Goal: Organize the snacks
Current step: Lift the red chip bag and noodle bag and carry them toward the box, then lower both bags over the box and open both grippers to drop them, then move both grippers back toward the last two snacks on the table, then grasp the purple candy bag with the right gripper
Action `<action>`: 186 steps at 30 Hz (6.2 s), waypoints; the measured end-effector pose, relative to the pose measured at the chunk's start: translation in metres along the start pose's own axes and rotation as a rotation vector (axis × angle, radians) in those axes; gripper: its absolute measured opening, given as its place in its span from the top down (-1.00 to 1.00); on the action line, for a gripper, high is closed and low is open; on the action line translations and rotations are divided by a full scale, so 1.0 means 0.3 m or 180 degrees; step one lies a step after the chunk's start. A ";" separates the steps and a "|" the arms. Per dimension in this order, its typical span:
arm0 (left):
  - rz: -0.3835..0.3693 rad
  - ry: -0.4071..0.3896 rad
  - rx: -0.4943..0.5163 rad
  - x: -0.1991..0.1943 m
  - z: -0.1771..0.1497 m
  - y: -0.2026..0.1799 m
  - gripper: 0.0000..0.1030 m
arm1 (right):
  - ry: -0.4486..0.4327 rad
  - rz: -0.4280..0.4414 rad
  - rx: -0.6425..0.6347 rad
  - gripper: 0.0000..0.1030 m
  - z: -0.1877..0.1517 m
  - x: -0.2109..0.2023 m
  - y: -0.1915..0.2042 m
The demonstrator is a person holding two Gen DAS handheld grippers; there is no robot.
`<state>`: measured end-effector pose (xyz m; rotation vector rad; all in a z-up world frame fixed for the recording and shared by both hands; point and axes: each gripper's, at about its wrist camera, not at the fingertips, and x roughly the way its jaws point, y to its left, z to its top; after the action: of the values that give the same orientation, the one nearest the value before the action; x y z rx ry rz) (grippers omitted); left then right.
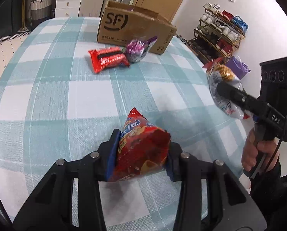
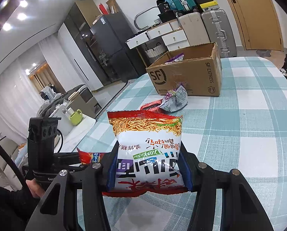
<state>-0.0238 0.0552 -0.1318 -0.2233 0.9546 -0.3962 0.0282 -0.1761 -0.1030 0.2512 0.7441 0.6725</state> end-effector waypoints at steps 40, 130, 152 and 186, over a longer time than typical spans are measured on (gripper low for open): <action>0.0031 -0.0480 0.0272 0.022 1.319 -0.151 0.26 | -0.0303 -0.0016 -0.0137 -0.05 0.940 0.178 -0.118; 0.1215 -0.1267 0.0137 -0.090 0.374 -0.025 -0.99 | -0.0563 -0.0142 -0.0011 -0.99 0.273 0.085 -0.017; 0.1094 -0.0747 -0.0200 0.110 0.342 0.206 -0.99 | 0.0303 -0.0306 0.0541 -0.97 0.333 0.544 -0.214; 0.0825 -0.0245 -0.0355 0.264 0.401 0.240 -0.99 | 0.0112 -0.0190 0.0692 -0.07 0.278 0.384 -0.262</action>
<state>0.1327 0.0883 -0.1488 -0.2115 0.9171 -0.0959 0.1857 -0.1602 -0.1397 0.4151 0.8564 0.5405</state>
